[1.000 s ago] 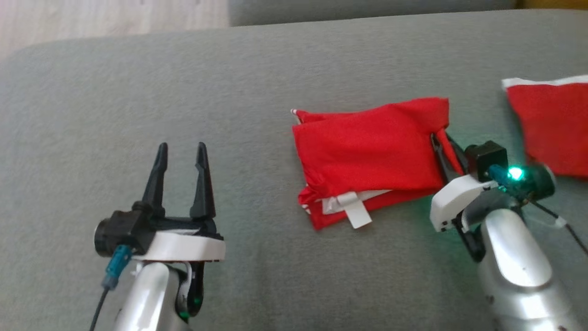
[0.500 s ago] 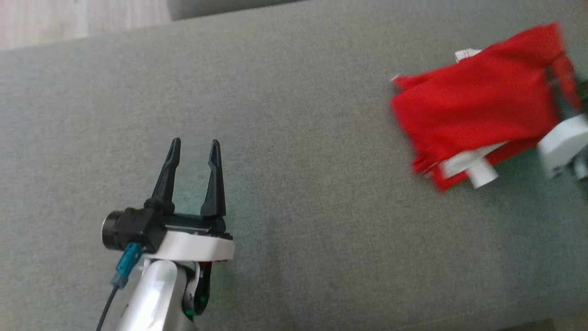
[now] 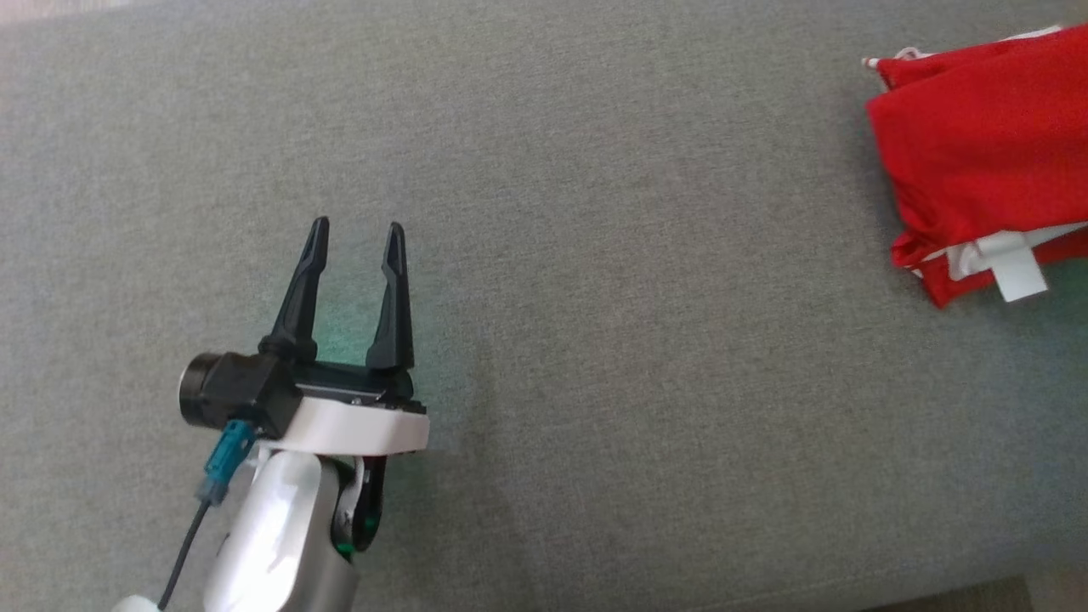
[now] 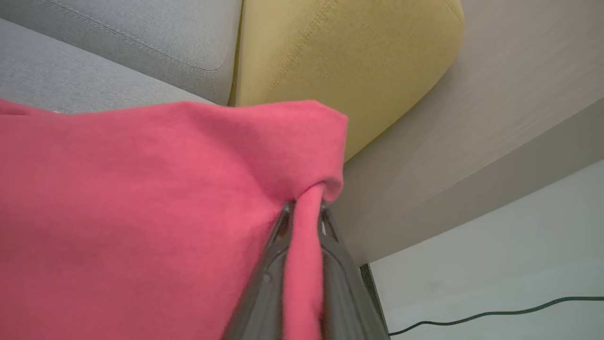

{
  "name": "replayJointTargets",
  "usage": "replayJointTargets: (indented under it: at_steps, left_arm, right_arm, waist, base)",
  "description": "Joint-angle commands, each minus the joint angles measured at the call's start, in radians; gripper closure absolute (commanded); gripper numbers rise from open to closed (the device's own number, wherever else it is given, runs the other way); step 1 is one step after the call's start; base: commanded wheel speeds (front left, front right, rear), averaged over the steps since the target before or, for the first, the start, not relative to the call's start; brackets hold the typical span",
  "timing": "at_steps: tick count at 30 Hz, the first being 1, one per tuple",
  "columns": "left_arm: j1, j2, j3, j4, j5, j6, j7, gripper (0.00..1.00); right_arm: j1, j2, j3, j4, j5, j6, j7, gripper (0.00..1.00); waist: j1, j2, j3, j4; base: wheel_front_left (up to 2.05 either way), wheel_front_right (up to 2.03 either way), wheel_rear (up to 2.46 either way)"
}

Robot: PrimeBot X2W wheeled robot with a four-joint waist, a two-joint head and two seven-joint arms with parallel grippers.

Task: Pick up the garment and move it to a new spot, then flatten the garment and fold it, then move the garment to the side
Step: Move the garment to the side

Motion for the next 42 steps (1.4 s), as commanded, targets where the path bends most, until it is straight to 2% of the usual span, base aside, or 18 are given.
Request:
replayJointTargets:
  at_steps: [1, 6, 7, 8, 9, 15, 21, 29, 34, 35, 39, 42]
  left_arm:
    - [-0.029, 0.007, 0.036, -0.029, 0.007, -0.001, -0.005, 0.00]
    - [-0.035, 0.007, 0.047, -0.026, 0.011, -0.004, -0.005, 0.00]
    - [-0.035, 0.007, 0.048, -0.025, 0.012, -0.005, -0.005, 0.00]
    - [-0.036, 0.007, 0.049, -0.024, 0.012, -0.005, -0.005, 0.00]
    - [-0.036, 0.007, 0.050, -0.023, 0.013, -0.006, -0.005, 0.00]
    - [-0.040, 0.007, 0.053, -0.013, 0.008, -0.008, -0.005, 0.00]
    - [-0.022, 0.007, 0.062, -0.012, -0.008, -0.002, -0.005, 0.00]
    - [0.026, 0.007, 0.091, -0.027, -0.028, 0.014, -0.005, 0.00]
    - [0.056, 0.007, 0.104, -0.034, -0.034, 0.022, -0.005, 0.00]
    - [0.056, 0.007, 0.104, -0.034, -0.034, 0.022, -0.005, 0.00]
    - [0.084, 0.007, 0.104, -0.037, -0.038, 0.025, -0.005, 0.00]
    - [0.105, 0.007, 0.098, -0.031, -0.032, 0.026, -0.005, 0.00]
  right_arm:
    - [-0.011, -0.029, -0.003, -0.027, -0.007, -0.001, -0.005, 1.00]
    - [-0.007, -0.003, -0.037, -0.011, -0.019, -0.001, 0.000, 1.00]
    - [-0.007, 0.002, -0.045, -0.012, -0.023, -0.001, -0.002, 0.96]
    - [-0.007, 0.010, -0.052, -0.015, -0.024, -0.001, -0.006, 0.13]
    - [-0.007, 0.020, -0.060, -0.020, -0.025, -0.001, -0.007, 0.00]
    - [-0.002, 0.051, -0.085, -0.074, -0.044, -0.001, -0.017, 0.00]
    - [0.009, 0.101, -0.063, -0.150, -0.038, -0.001, -0.033, 0.00]
    - [0.055, 0.230, 0.017, -0.275, 0.068, -0.001, -0.092, 0.00]
    - [0.106, 0.355, 0.035, -0.341, 0.143, -0.001, -0.145, 0.00]
    - [0.106, 0.355, 0.035, -0.341, 0.143, -0.001, -0.145, 0.00]
    - [0.174, 0.431, 0.052, -0.365, 0.186, -0.001, -0.195, 0.00]
    - [0.230, 0.464, 0.035, -0.348, 0.254, -0.001, -0.218, 0.00]
  waist:
    - [-0.0001, 0.0000, 0.004, 0.002]
    - [-0.0001, 0.0000, 0.015, 0.003]
    - [-0.0001, 0.0000, 0.016, 0.002]
    - [-0.0001, 0.0000, 0.016, 0.002]
    - [-0.0001, 0.0000, 0.015, 0.001]
    - [-0.0001, 0.0000, -0.010, -0.001]
    - [-0.0001, 0.0000, -0.085, 0.006]
    - [-0.0001, 0.0000, -0.180, 0.028]
    - [-0.0001, 0.0000, -0.215, 0.048]
    - [-0.0001, 0.0000, -0.215, 0.048]
    - [-0.0001, 0.0000, -0.238, 0.065]
    - [-0.0001, 0.0000, -0.252, 0.078]
  base:
    - [0.00, 0.00, 0.00]
    - [0.00, 0.00, 0.00]
    - [0.00, 0.00, 0.00]
    - [0.00, 0.00, 0.00]
    - [0.00, 0.00, 0.00]
    - [0.00, 0.00, 0.00]
    - [0.00, 0.00, 0.00]
    - [0.00, 0.00, 0.00]
    - [0.00, 0.00, 0.00]
    - [0.00, 0.00, 0.00]
    - [0.00, 0.00, 0.00]
    - [0.00, 0.00, 0.00]
